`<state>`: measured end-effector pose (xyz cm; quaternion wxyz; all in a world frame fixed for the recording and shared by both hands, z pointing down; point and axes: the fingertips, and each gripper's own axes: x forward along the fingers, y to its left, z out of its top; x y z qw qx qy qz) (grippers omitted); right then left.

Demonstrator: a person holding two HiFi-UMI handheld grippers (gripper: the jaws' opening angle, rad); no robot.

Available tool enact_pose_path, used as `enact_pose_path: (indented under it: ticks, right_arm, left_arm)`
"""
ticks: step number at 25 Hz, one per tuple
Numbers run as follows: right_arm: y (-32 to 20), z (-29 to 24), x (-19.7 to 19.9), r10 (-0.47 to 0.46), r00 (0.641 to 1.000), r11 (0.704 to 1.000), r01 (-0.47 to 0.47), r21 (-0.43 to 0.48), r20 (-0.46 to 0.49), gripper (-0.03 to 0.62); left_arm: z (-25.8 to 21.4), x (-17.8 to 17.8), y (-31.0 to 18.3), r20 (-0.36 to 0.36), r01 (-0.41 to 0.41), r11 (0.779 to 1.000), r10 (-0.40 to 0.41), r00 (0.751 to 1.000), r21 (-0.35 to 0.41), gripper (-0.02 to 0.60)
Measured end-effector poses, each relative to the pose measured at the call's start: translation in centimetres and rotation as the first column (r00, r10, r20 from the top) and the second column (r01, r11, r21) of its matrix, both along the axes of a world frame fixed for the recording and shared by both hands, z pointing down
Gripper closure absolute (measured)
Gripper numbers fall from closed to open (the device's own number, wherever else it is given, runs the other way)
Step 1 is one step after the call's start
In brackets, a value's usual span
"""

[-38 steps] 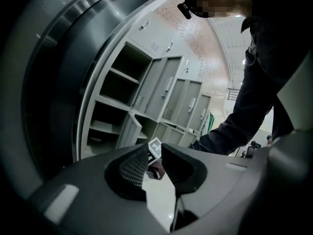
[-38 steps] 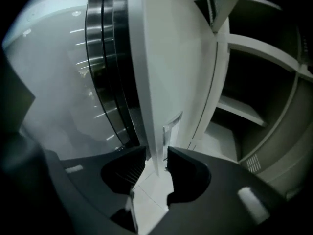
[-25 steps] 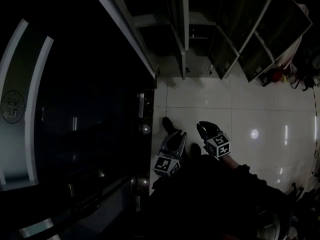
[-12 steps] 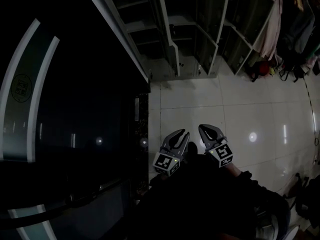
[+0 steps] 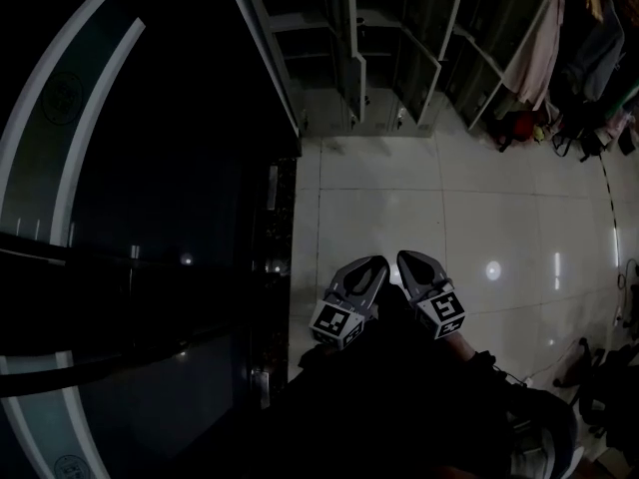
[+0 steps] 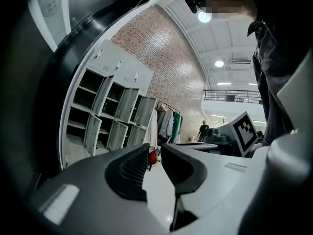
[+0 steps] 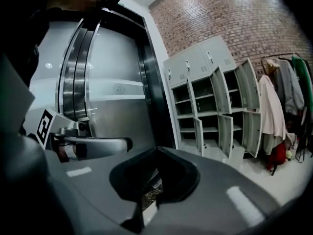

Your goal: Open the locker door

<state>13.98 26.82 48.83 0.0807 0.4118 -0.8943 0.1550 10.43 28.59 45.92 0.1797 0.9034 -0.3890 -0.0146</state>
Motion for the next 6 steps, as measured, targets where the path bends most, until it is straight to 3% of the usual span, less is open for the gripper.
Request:
enact_pose_path:
  ticks: [6]
  right_arm:
    - [3.6, -0.3, -2.6, -0.037, 0.999, 0.999, 0.037, 0.010, -0.012, 0.594]
  left_arm:
    - [0.0, -2.2, 3.7, -0.001, 0.010, 1.000, -0.010, 1.000, -0.003, 0.503]
